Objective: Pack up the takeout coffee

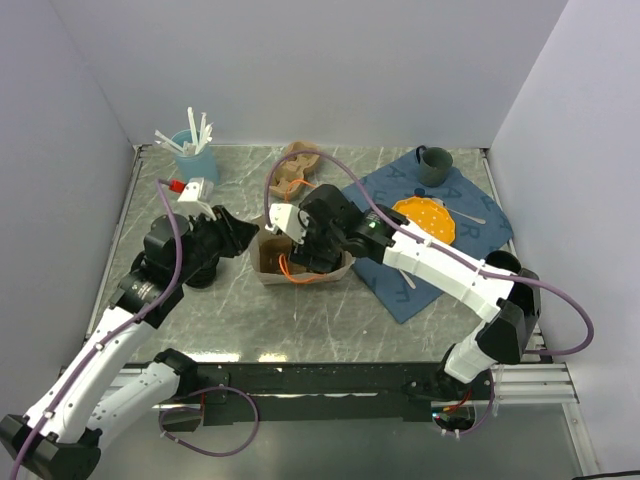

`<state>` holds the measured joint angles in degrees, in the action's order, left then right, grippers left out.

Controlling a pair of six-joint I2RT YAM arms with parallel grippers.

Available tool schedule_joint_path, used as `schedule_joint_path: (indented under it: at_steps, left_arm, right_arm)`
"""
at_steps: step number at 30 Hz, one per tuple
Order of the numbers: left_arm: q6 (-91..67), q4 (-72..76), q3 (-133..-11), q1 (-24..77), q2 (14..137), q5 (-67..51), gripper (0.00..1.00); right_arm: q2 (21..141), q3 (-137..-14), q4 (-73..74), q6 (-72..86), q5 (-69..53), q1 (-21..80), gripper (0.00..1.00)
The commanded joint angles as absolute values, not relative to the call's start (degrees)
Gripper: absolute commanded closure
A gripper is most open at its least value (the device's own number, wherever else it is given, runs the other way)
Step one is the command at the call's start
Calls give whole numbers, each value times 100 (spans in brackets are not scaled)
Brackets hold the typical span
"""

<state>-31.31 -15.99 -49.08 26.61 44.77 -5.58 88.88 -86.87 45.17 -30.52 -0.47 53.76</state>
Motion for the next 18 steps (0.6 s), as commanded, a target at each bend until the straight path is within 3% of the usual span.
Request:
schedule_joint_path:
  at_steps: [1,9,18]
  left_arm:
    - [-3191,-1626,-5352,2681,4614,-282,64]
    - [-3041,-1617,-5756,2681,4860,-18,40]
    - [-2575,-1696,-6214,2681,4948,509,25]
  right_arm:
    - [8903,-9201,4579,-3067,-18,5423,21]
    - [8851,-9457,4570,-3059,-26,5423,25]
    - [8649,-9782,4298,-3041,-141,5414,32]
